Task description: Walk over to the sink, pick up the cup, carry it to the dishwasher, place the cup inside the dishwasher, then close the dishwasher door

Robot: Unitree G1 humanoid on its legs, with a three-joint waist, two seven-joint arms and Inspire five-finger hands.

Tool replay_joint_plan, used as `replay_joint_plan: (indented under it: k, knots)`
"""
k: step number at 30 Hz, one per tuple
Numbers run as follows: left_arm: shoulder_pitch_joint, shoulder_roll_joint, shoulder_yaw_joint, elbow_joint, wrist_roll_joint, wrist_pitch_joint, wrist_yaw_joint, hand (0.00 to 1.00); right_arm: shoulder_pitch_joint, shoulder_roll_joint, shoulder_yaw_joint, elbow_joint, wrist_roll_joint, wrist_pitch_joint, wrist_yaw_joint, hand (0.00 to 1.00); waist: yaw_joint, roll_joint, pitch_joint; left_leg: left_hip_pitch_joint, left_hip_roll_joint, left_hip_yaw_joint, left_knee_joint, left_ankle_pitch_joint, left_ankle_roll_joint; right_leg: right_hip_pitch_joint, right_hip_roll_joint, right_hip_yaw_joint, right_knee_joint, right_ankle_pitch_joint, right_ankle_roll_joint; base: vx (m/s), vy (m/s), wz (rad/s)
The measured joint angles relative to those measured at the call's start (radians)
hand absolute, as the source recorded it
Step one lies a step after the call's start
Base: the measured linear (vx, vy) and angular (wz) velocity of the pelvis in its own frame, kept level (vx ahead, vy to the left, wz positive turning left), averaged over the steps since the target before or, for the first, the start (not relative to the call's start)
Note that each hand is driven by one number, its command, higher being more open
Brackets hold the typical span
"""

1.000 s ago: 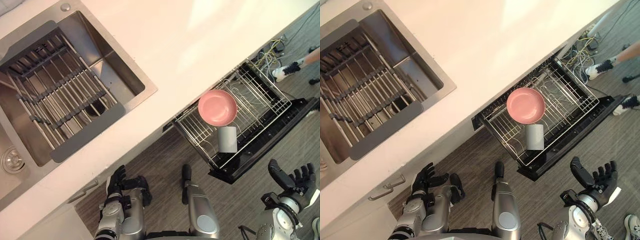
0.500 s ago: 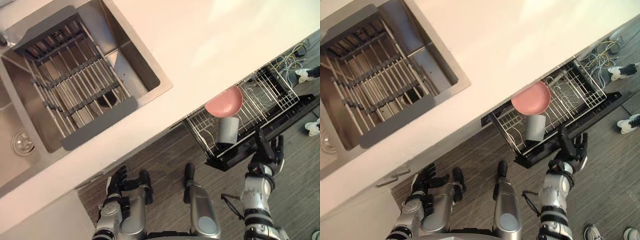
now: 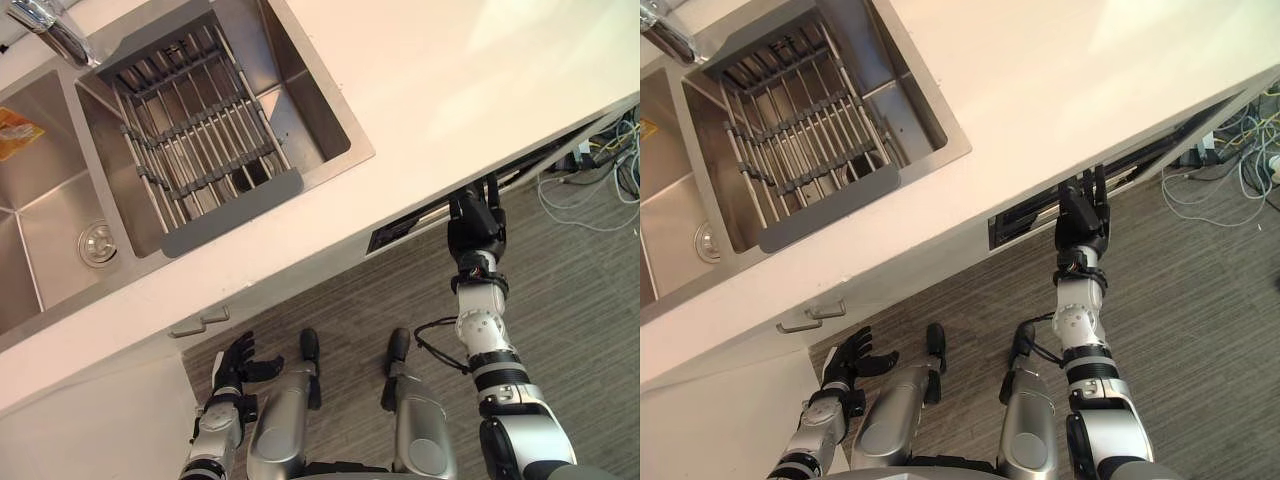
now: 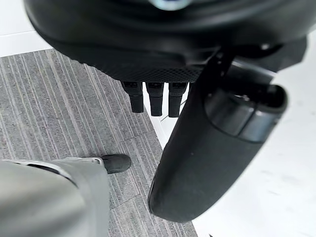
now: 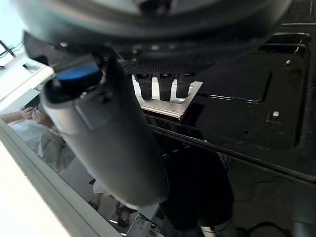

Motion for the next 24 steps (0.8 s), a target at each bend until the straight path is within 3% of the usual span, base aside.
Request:
replay_joint_plan:
  k: [3, 6, 12, 17, 24]
  knots:
    - [0.0, 0.0, 0.0, 0.002, 0.002, 0.0, -0.014, 0.9, 0.018, -0.047, 0.051, 0.038, -0.072, 0.015, 0.026, 0.9, -0.003, -0.001, 0.0, 0.019, 0.0, -0.006, -0.014, 0.005, -0.002, 0.017, 0.001, -0.006, -0.003, -0.002, -0.001, -0.03, 0.012, 0.06]
    - [-0.001, 0.0, -0.008, 0.026, 0.021, 0.001, -0.021, 0.9, 0.073, -0.083, 0.109, 0.082, -0.252, 0.067, 0.086, 0.9, -0.012, -0.005, -0.007, 0.043, 0.001, -0.017, -0.036, 0.013, -0.006, 0.044, 0.004, -0.022, -0.016, -0.009, 0.0, 0.0, 0.002, 0.11]
    - [0.014, 0.008, -0.008, 0.077, 0.019, 0.019, -0.027, 0.9, 0.291, 0.023, 0.118, 0.171, -0.561, 0.165, 0.103, 0.9, -0.01, -0.048, -0.089, 0.091, -0.001, -0.05, -0.075, 0.019, -0.013, 0.111, 0.005, -0.071, -0.04, -0.028, 0.004, 0.06, -0.001, 0.21]
    - [0.054, 0.047, -0.005, 0.078, 0.019, 0.021, -0.026, 0.9, 0.454, 0.082, -0.022, 0.175, -0.724, 0.166, 0.058, 0.9, -0.025, -0.108, -0.18, 0.137, -0.011, -0.053, -0.117, 0.019, -0.013, 0.159, 0.002, -0.078, -0.083, -0.029, 0.014, 0.09, 0.022, 0.03]
    - [0.083, 0.05, 0.006, 0.075, 0.018, 0.02, -0.03, 0.9, 0.532, 0.091, -0.069, 0.176, -0.912, 0.148, 0.004, 0.9, -0.045, -0.124, -0.248, 0.186, -0.014, -0.044, -0.153, 0.019, -0.013, 0.196, 0.005, -0.072, -0.106, -0.031, 0.019, 0.04, 0.004, -0.04]
